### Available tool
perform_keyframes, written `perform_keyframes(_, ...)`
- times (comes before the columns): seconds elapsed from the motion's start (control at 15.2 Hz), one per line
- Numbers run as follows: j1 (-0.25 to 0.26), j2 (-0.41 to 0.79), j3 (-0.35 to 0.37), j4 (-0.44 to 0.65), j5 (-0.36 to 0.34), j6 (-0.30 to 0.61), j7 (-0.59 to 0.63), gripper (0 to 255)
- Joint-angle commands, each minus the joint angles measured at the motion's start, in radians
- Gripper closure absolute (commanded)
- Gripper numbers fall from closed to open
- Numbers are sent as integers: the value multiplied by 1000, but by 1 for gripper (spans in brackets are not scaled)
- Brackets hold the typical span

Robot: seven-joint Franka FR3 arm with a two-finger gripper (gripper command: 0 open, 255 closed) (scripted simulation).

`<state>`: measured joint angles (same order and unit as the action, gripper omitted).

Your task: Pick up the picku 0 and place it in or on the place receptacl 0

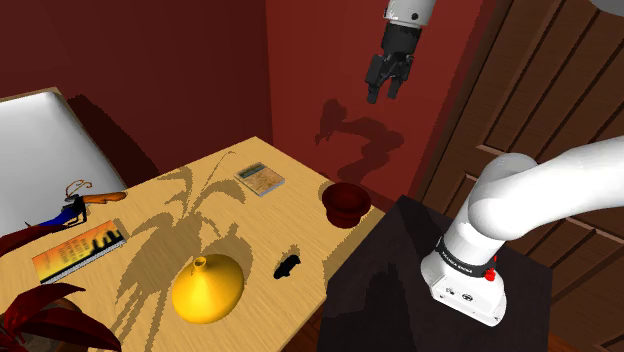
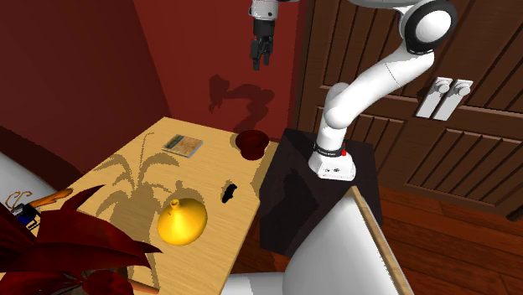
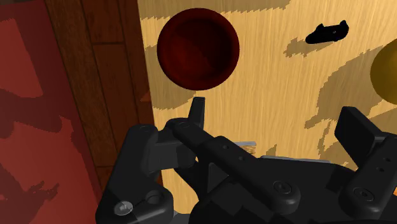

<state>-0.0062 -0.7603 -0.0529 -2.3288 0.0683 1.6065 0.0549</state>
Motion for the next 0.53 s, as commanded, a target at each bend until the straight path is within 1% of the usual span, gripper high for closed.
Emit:
perform_keyframes(0.0,0,0,0,0,0,0,0,0)
perform_keyframes(0.26,-3,-22,100,-113,28,93,140,0)
perform_keyframes(0.46,-1,-16,178,-181,53,165,246,0)
